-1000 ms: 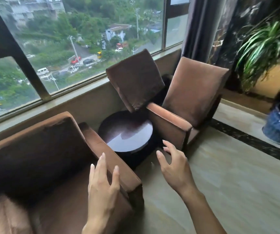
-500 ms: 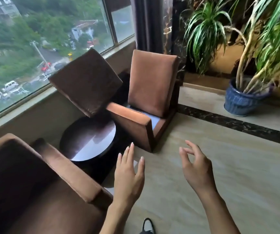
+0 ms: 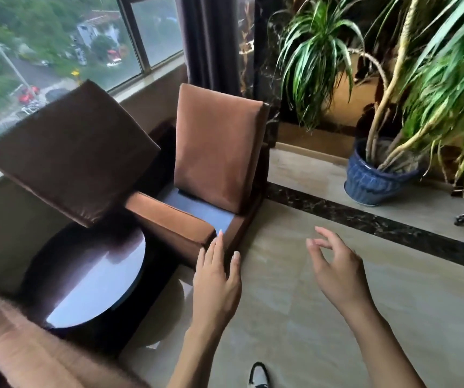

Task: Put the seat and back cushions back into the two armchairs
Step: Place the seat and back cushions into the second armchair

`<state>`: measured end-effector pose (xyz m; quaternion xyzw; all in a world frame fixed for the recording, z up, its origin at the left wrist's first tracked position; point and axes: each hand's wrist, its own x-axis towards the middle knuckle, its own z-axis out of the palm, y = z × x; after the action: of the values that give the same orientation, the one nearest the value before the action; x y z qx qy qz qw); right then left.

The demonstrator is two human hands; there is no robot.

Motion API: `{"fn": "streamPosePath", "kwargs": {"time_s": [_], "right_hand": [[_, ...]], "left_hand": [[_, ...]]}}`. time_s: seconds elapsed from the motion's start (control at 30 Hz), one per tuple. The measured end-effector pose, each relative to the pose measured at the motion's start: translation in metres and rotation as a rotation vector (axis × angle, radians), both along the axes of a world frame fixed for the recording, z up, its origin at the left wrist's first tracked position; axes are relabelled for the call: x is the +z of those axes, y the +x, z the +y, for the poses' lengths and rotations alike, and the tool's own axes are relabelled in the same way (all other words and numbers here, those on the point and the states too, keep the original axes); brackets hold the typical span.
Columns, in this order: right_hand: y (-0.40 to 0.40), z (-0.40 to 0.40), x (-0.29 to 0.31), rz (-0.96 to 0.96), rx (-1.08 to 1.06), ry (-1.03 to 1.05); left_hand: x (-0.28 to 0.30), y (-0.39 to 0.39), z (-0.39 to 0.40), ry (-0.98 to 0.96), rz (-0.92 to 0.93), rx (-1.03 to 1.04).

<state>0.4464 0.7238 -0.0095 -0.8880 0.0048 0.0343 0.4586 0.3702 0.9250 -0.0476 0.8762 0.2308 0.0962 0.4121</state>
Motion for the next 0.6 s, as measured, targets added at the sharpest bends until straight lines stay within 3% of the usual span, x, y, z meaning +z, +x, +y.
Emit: {"fn": "streamPosePath", "kwargs": {"time_s": [0.33,0.6], "right_hand": [[0.17,-0.016,-0.009,0.06,-0.097,0.052],[0.364,-0.022,-0.021,0.064,-0.059,0.135]], "left_hand": [[0.004,0.172,-0.017,0.013,-0.013,-0.068],[-0.005,0.347,-0.026,0.079,0.055,-0.029]]}}
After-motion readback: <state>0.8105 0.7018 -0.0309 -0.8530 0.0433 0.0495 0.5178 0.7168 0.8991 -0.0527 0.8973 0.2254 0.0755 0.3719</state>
